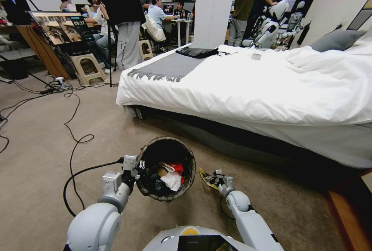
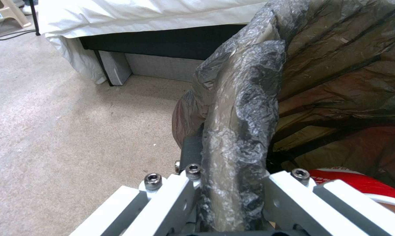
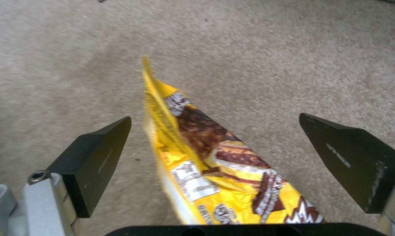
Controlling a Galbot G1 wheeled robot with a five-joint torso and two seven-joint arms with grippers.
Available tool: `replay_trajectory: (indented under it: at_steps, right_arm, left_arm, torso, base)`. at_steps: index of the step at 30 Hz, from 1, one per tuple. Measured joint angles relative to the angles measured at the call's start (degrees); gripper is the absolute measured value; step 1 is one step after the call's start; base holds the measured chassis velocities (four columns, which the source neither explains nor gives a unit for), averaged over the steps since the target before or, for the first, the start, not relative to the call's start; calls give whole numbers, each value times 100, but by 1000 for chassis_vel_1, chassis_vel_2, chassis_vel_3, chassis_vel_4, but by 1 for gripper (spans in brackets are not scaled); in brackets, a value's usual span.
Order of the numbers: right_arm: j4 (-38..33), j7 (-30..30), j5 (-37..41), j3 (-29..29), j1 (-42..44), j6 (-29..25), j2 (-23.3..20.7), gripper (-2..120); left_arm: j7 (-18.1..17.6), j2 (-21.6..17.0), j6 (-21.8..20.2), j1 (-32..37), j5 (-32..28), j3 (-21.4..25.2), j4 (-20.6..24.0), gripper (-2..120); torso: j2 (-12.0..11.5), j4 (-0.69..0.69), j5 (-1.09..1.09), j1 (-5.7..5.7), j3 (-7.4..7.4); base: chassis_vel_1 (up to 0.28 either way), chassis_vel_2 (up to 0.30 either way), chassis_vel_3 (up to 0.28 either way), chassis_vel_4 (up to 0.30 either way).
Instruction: Pick up the trash bin, then pick up the garbage from the floor and place it into the trash bin.
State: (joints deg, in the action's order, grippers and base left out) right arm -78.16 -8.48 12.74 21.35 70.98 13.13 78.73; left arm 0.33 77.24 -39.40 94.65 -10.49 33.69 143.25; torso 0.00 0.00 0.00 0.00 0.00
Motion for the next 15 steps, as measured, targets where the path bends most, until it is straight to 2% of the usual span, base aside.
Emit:
replay_trajectory:
  at_steps: [15]
  right_arm:
    - [658,-6,-164,-5,-228,-182,125,100]
  left_arm:
    - [8,8,2,-15,-5,-2,-1,1]
  torso:
    - [0,0,0,0,0]
  base:
    - [0,0,0,0]
